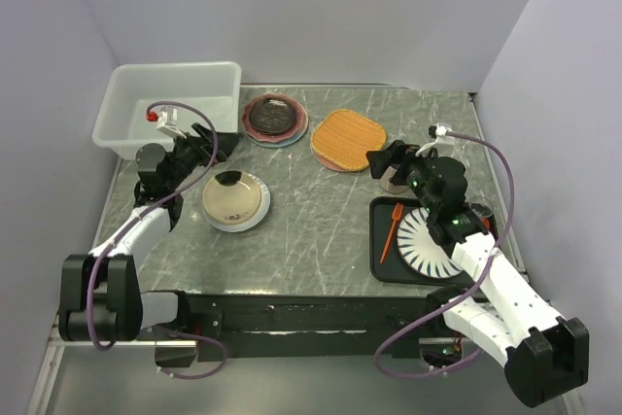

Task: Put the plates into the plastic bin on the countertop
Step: Pick up the plate at the center of the board.

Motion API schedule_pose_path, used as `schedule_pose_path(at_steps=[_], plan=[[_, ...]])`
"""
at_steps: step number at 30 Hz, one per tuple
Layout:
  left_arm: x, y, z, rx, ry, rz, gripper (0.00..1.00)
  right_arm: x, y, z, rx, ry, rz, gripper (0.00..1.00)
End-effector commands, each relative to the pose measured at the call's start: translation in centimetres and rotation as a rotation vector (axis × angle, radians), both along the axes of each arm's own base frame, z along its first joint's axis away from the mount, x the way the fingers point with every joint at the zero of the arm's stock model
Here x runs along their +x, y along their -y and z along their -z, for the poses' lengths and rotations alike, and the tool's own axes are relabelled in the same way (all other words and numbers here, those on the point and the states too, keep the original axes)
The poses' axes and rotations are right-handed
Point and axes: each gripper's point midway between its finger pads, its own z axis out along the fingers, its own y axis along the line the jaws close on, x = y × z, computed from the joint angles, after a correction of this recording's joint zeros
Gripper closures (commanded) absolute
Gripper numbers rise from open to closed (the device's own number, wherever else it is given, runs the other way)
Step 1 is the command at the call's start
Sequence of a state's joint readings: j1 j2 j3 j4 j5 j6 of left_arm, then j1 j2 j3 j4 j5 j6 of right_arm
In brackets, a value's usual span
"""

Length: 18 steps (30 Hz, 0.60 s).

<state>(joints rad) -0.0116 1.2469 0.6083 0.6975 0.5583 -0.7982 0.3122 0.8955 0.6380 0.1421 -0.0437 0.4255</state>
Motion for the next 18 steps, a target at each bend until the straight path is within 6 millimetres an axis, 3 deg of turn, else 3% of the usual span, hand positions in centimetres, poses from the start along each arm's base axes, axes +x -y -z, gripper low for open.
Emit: schedule_pose_path(at_steps=[1, 3, 8, 9, 10, 12, 16, 18], plan=[[-0.6, 2.3, -5.0, -0.090, 0.163, 0.177, 0.01, 0.1, 0.4, -3.2, -0.002, 0.078, 0.028, 0.00], [0.6, 2.8, -5.5, -0.102, 0.130, 0.200, 0.01, 0.0, 0.8, -3.0, -0.005, 0.079, 0.048, 0.00], [3.6, 6.7, -3.2, -0.021, 0.004, 0.227, 0.01, -0.4, 1.5, -3.1, -0.017, 0.087, 0.074, 0.00], [4.2, 7.5, -4.1, 0.013, 0.035, 0.227, 0.01, -0.4, 1.5, -3.0, -0.020, 0.085, 0.077, 0.00], [4.3, 9.0, -2.5, 0.034, -0.034, 0.242, 0.01, -0.4, 1.5, -2.9, -0.021, 0.081, 0.076, 0.00], [5.4, 10.6, -2.2, 0.067, -0.042, 0.251, 0.01, -0.4, 1.4, -2.9, -0.018, 0.078, 0.071, 0.00], [5.7, 14.5, 0.0, 0.075, -0.119, 0.330, 0.01, -0.5, 1.1, -2.7, -0.009, 0.067, 0.054, 0.00], [6.3, 15.5, 1.6, 0.073, -0.161, 0.338, 0.01, -0.6, 0.9, -2.6, -0.007, 0.069, 0.043, 0.00]])
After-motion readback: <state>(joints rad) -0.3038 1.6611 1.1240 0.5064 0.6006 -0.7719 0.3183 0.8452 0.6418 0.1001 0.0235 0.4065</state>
